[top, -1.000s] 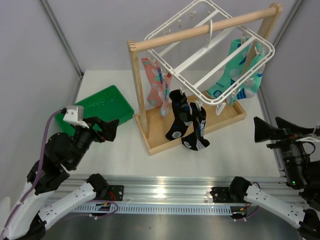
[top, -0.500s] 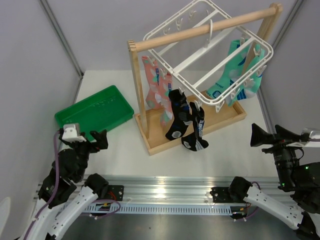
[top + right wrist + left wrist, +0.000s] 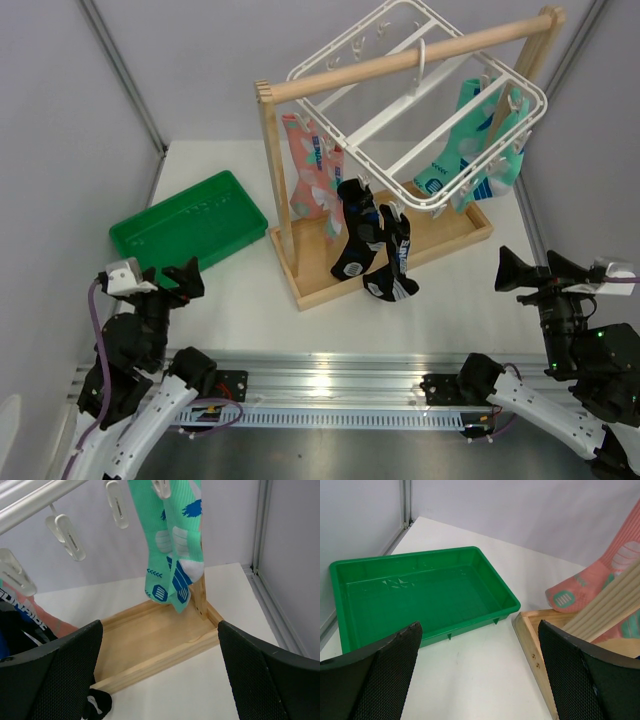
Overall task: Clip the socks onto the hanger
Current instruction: Reset both arms
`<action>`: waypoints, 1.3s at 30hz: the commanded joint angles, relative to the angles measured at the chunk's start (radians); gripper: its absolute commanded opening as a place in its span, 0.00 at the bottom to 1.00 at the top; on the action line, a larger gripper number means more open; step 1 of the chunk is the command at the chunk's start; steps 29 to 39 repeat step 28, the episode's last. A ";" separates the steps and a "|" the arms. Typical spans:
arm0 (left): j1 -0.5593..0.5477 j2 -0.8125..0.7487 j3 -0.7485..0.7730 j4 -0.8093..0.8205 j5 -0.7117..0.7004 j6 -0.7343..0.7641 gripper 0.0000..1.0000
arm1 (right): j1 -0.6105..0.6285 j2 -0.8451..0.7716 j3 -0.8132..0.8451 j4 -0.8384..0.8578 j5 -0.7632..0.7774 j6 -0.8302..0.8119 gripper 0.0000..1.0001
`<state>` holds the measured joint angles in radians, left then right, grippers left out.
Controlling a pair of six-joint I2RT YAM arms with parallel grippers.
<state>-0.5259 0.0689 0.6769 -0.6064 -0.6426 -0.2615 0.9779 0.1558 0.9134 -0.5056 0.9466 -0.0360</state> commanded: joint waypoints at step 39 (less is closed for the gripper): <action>0.129 0.055 -0.007 0.050 0.172 -0.002 1.00 | 0.001 -0.007 -0.047 0.088 0.021 -0.024 1.00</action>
